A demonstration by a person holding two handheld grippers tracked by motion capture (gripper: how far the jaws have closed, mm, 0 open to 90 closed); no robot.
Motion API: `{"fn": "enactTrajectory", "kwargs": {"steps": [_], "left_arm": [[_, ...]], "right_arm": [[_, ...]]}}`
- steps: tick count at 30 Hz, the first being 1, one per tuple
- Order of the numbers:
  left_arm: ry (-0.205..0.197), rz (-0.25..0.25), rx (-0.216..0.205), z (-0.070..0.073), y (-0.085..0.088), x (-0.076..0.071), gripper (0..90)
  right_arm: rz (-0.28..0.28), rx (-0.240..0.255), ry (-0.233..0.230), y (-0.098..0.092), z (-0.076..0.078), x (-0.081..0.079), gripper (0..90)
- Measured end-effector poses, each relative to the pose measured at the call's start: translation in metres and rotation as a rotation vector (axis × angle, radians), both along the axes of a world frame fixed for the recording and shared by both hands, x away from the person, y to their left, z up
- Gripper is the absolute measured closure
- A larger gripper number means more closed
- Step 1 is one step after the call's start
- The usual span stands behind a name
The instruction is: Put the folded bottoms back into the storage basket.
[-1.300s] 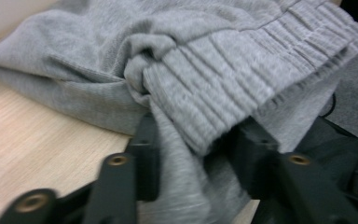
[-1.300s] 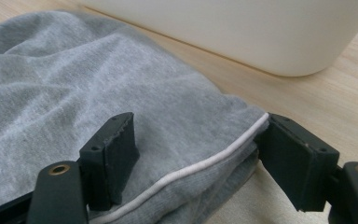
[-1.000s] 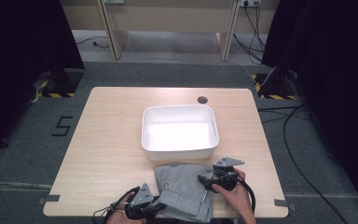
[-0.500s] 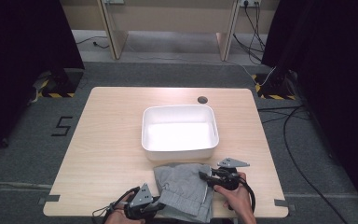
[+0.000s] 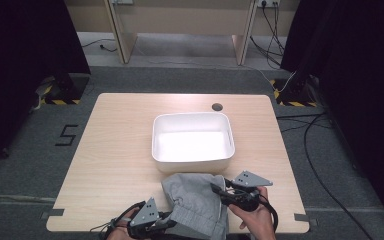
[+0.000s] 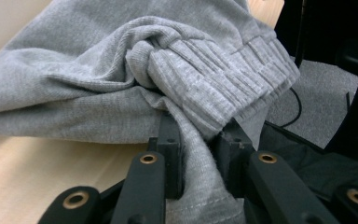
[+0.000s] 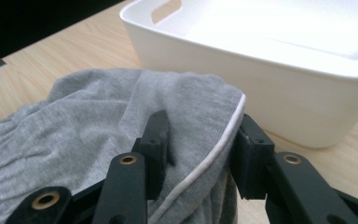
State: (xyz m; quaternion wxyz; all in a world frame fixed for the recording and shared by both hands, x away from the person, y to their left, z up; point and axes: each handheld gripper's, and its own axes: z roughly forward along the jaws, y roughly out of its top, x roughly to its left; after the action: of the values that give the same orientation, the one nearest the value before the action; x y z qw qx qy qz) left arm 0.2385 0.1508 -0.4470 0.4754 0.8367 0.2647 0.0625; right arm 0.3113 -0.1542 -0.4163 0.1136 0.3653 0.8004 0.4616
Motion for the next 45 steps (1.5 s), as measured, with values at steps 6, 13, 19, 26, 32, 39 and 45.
{"fn": "enactTrajectory", "kwargs": {"steps": [6, 13, 19, 26, 32, 39, 45], "left_arm": [[-0.009, -0.016, -0.003, 0.020, 0.004, 0.002, 74.1], [-0.034, -0.041, -0.016, 0.047, 0.009, 0.010, 74.0], [-0.080, -0.045, -0.035, 0.075, 0.014, 0.021, 74.0], [-0.127, -0.030, -0.046, 0.102, 0.018, 0.036, 74.0], [-0.127, -0.007, -0.058, 0.112, 0.023, 0.053, 74.0], [-0.121, 0.029, -0.054, 0.118, 0.026, 0.074, 74.0], [-0.109, 0.052, -0.042, 0.122, 0.027, 0.093, 74.0]], "right_arm": [[0.033, 0.021, -0.009, 0.002, 0.017, -0.001, 62.4], [0.059, 0.012, -0.043, 0.006, 0.046, 0.002, 62.5], [0.081, 0.009, -0.091, 0.012, 0.072, 0.009, 62.6], [0.091, 0.008, -0.124, 0.018, 0.103, 0.029, 62.7], [0.097, -0.007, -0.135, 0.025, 0.122, 0.049, 62.8], [0.099, -0.025, -0.134, 0.035, 0.131, 0.075, 62.8], [0.092, -0.025, -0.123, 0.040, 0.135, 0.094, 62.9]]}}
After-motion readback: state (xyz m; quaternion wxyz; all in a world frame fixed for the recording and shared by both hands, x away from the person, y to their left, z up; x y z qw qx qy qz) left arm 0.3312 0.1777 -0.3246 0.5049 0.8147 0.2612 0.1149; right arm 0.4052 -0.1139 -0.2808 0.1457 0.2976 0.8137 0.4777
